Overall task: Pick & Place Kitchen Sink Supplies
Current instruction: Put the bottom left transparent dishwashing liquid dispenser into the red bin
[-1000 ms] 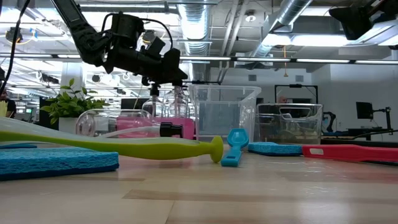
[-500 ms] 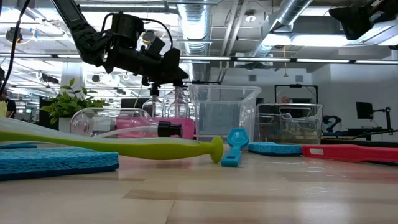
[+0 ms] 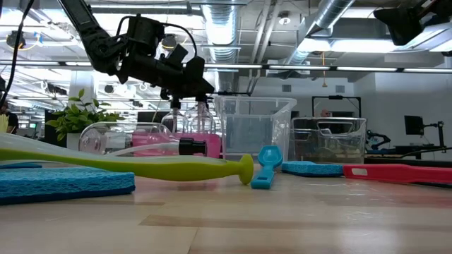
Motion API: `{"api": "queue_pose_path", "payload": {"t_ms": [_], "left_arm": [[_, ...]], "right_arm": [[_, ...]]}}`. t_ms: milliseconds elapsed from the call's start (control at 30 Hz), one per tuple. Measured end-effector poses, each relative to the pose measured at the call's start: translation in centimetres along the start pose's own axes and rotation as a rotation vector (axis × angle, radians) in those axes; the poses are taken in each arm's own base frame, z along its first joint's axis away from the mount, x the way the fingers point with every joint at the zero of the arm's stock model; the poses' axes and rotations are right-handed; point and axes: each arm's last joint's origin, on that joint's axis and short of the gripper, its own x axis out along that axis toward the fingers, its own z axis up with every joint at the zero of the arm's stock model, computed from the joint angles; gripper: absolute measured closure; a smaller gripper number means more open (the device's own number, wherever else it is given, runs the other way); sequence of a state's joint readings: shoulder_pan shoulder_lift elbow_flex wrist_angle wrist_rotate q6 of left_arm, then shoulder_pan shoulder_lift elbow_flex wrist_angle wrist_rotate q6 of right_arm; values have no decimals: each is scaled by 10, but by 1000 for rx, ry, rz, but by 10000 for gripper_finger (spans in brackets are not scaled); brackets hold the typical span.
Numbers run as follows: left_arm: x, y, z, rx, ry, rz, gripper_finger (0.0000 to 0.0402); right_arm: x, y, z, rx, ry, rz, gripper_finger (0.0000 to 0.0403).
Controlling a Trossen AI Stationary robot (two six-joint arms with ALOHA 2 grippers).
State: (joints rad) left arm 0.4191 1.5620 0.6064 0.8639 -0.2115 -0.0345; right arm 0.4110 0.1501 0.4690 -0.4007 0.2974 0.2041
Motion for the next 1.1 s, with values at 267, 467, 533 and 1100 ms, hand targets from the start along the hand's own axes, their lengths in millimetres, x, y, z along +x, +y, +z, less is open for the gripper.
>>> {"api": "queue_pose_path", "payload": {"t_ms": [267,467,533,1100], "left_arm": [[2,3,-3,1,9,11,183],[2,2,-1,-4,-14,7,183],[2,3,-1,-4,-13,8,183],[2,3,-7,10,51,11,183]], "right_arm": [[0,0,0,7,0,0,26],[0,0,0,7,-1,0,26],[0,0,0,7,-1,0,26],[0,0,0,7,-1,0,26]]}}
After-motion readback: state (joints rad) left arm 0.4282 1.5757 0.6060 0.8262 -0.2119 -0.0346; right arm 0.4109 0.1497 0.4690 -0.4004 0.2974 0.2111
